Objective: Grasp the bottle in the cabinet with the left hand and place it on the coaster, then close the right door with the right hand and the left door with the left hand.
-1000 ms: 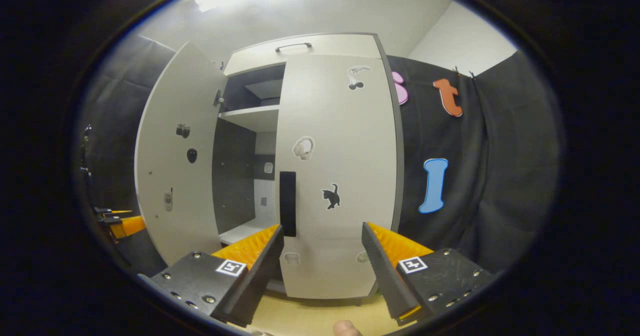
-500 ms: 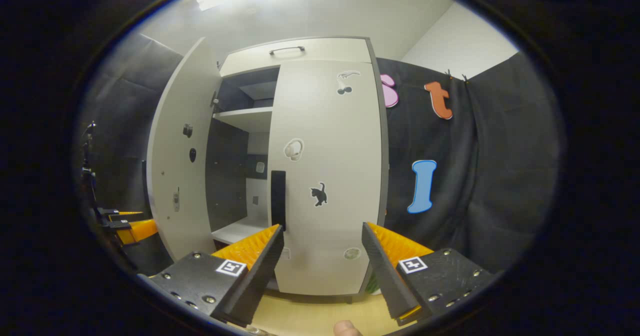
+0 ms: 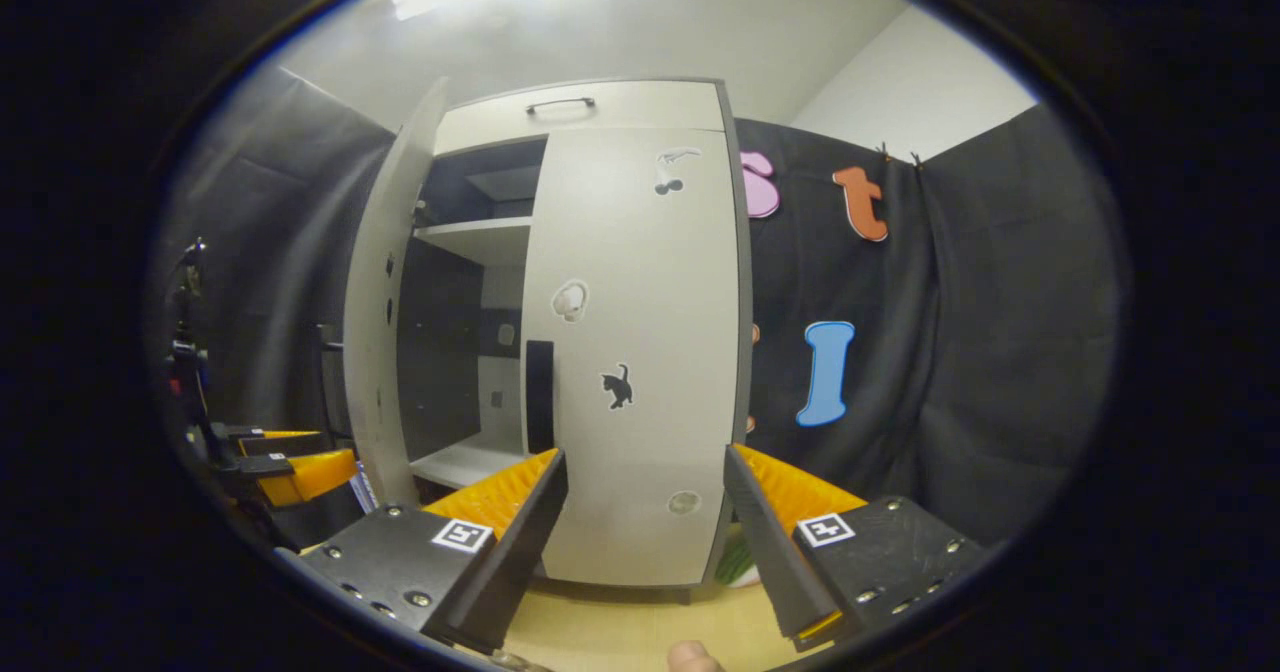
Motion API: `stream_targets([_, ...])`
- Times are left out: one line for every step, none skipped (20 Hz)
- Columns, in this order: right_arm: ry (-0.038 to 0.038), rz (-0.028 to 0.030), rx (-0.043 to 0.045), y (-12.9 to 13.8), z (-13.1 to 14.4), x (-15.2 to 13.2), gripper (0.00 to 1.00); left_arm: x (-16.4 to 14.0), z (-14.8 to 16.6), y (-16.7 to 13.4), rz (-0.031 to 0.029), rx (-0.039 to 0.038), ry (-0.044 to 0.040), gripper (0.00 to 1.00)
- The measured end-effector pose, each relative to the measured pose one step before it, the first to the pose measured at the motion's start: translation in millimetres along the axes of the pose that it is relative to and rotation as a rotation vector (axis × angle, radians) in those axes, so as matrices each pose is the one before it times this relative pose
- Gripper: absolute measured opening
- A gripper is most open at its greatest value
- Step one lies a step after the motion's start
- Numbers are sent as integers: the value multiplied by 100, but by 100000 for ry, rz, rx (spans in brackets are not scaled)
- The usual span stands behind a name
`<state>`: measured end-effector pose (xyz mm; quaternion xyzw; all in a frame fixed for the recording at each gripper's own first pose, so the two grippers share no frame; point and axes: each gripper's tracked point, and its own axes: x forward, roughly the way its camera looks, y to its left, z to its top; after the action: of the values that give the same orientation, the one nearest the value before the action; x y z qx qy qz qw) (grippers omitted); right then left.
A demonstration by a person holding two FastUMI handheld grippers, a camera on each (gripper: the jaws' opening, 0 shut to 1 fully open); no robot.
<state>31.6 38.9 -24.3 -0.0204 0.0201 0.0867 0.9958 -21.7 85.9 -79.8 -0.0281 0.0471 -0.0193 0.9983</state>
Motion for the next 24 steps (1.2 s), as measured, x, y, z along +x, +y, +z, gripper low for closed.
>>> stream_targets([-39,-468,-12,-191,24,-50,92,164,26,-520,-1050,338,-105,96])
stream_targets([52,-446,-109,-197,-92,-168,95,203,25,-411,-834,43,-105,92])
stream_targets([136,-439,-201,-227,-63,-18,95,169,-61,-346,-736,-106,122,92])
stream_targets([108,-511,-108,-160,-68,-129,95,62,0,-269,-612,-89,164,92])
stream_targets([98,-365,153,-82,33,-67,92,-28,-42,60,-275,39,42,92])
stream_targets([139,-258,285,-65,-22,4,92,23,92,-110,-184,118,-77,96])
stream_targets([93,-218,377,-22,-50,59,92,119,-53,-130,-89,128,-58,96])
stream_targets([107,-82,313,-129,-75,117,92,66,80,-68,22,51,-144,96])
stream_targets([22,-46,136,-45,31,51,92,117,95,-93,10,30,-319,96])
stream_targets([-96,33,9,-273,-11,-92,92,15,121,-20,90,26,-366,96])
stream_targets([-133,76,-70,-87,1,-72,92,115,125,-42,33,75,-367,96])
stream_targets([-106,163,-75,39,77,-51,92,19,84,-47,63,132,-271,96])
stream_targets([-72,181,57,51,48,22,92,34,96,-51,91,275,-321,96])
stream_targets([29,225,41,26,-70,52,92,-40,157,-59,114,414,-331,96])
stream_targets([-23,110,5,7,-25,117,92,-18,159,-45,103,491,-253,100])
stream_targets([14,136,9,-27,8,-69,92,-27,87,-61,43,491,-190,96])
stream_targets([19,180,-46,26,10,-28,95,-35,83,-38,38,367,-144,92])
stream_targets([11,90,-19,36,22,-8,95,-110,83,-83,-47,248,-107,96])
stream_targets([78,162,-10,52,-5,21,92,56,-17,-1,-11,128,-133,96])
stream_targets([-55,86,-1,38,6,-41,92,-36,42,-18,-27,56,26,96])
stream_targets([-6,75,-47,-46,-9,-77,92,-59,17,-58,-48,82,-14,96])
stream_targets([-27,-7,-10,-19,22,-6,92,-35,36,-2,-17,103,-3,96])
stream_targets([9,9,-8,29,5,-48,92,-45,16,26,40,96,41,96])
stream_targets([77,-9,3,3,-28,-40,92,-52,61,-2,87,51,100,96])
